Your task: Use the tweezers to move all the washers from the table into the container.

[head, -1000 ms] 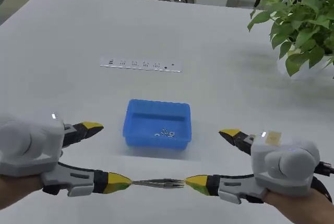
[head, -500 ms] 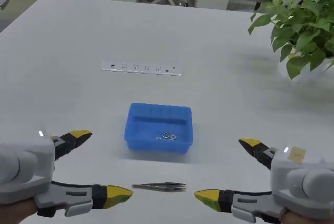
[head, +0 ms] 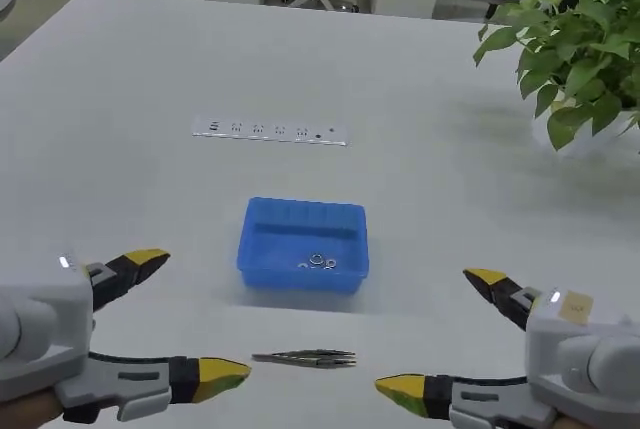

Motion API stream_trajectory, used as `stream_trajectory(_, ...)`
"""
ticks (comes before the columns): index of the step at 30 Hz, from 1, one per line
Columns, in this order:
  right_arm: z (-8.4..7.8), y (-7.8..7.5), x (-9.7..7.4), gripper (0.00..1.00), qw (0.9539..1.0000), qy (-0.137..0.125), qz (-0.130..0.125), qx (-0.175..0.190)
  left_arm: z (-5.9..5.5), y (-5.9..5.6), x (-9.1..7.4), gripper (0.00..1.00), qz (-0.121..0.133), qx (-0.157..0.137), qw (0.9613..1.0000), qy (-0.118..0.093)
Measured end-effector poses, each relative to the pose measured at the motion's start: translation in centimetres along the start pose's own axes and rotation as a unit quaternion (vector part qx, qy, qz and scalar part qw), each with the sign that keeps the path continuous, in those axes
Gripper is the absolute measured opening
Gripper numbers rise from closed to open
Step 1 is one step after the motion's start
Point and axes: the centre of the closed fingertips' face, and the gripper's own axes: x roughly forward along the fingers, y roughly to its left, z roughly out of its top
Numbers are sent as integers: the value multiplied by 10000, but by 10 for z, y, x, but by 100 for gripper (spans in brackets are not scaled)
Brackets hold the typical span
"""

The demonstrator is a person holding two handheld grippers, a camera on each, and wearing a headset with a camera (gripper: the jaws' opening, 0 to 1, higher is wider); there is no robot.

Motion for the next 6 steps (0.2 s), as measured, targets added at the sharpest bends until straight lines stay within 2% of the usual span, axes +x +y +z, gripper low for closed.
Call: stream_trajectory(6, -1, 1, 1, 100, 10000, 32, 19, -12, -2, -1, 1, 99, -39, 36, 10000, 31)
